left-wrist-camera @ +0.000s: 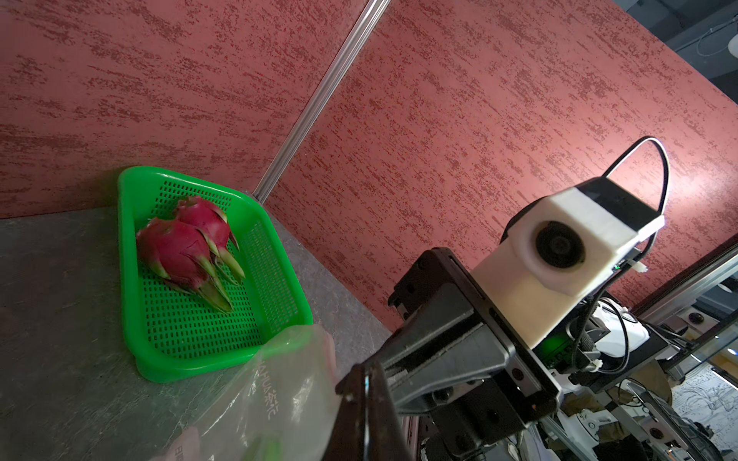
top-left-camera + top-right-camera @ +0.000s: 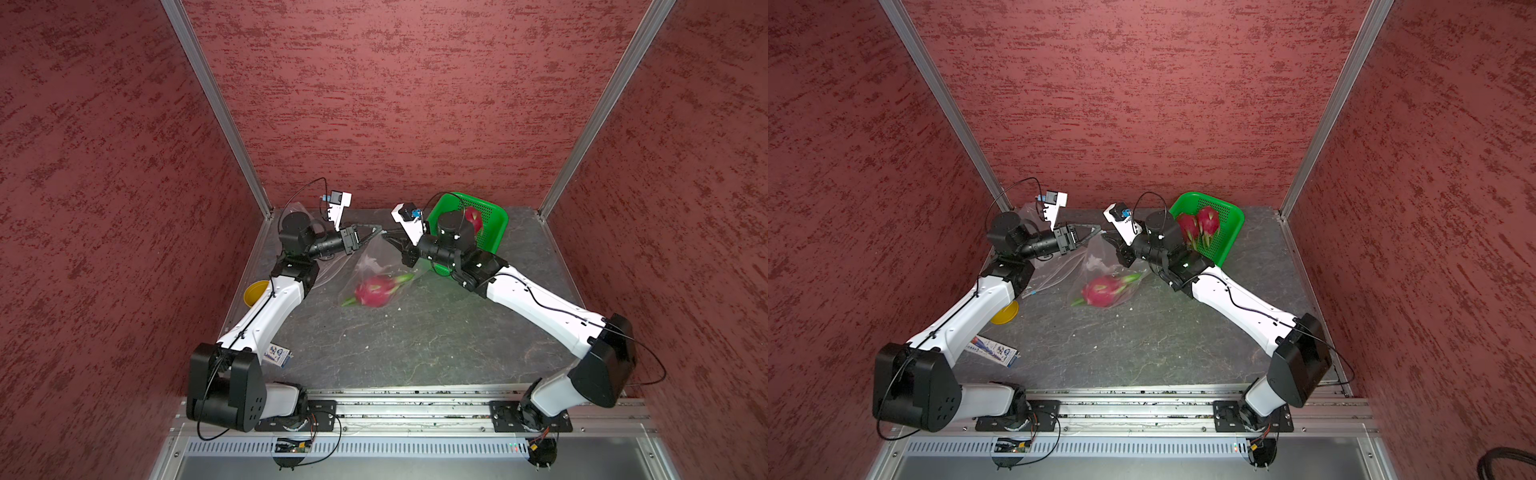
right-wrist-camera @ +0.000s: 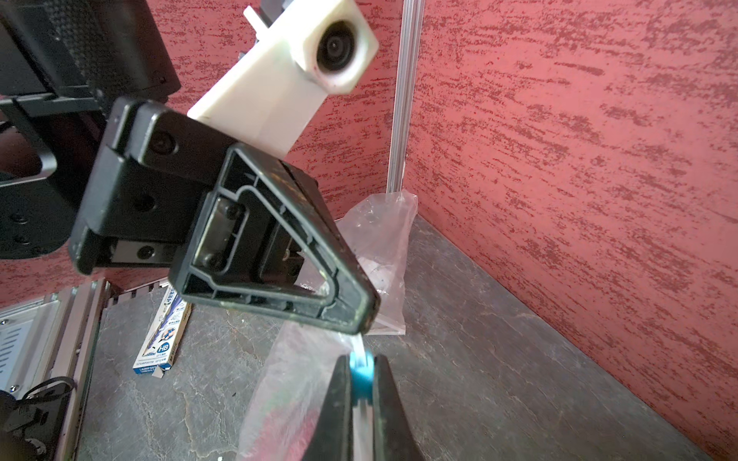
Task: Open the zip-top bag and take out the dragon fruit
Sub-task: Unzip the zipper on the zipper food storage bag.
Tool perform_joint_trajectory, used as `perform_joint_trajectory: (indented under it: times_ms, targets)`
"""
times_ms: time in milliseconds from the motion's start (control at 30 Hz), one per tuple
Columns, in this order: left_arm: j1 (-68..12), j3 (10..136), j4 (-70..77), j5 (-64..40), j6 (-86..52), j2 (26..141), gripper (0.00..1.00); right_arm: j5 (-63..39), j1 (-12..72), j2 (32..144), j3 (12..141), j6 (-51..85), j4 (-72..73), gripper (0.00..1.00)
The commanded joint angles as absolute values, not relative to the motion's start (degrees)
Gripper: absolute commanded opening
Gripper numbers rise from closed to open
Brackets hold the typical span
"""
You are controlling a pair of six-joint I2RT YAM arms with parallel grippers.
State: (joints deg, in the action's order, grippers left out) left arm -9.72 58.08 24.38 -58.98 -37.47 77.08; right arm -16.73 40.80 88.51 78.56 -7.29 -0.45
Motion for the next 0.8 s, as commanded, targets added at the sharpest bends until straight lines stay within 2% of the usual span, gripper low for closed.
perform_joint_trajectory:
  times_ms: [0, 300, 767]
  targets:
    - [-8.9, 58.7, 24.2, -58.0, -37.0, 75.1, 0.0, -16.2, 38.4, 86.3, 77.4, -6.8, 0.8, 0.0]
    - [-5.9, 63.5, 26.9, -57.3, -40.8, 74.3, 0.0, -22.6, 33.7, 85.1, 74.4, -6.1, -1.6, 0.0]
    - [1.1, 64.6, 29.8, -53.0, -44.3, 75.4, 0.0, -19.5, 30.7, 77.8, 65.5, -4.4, -2.7, 0.0]
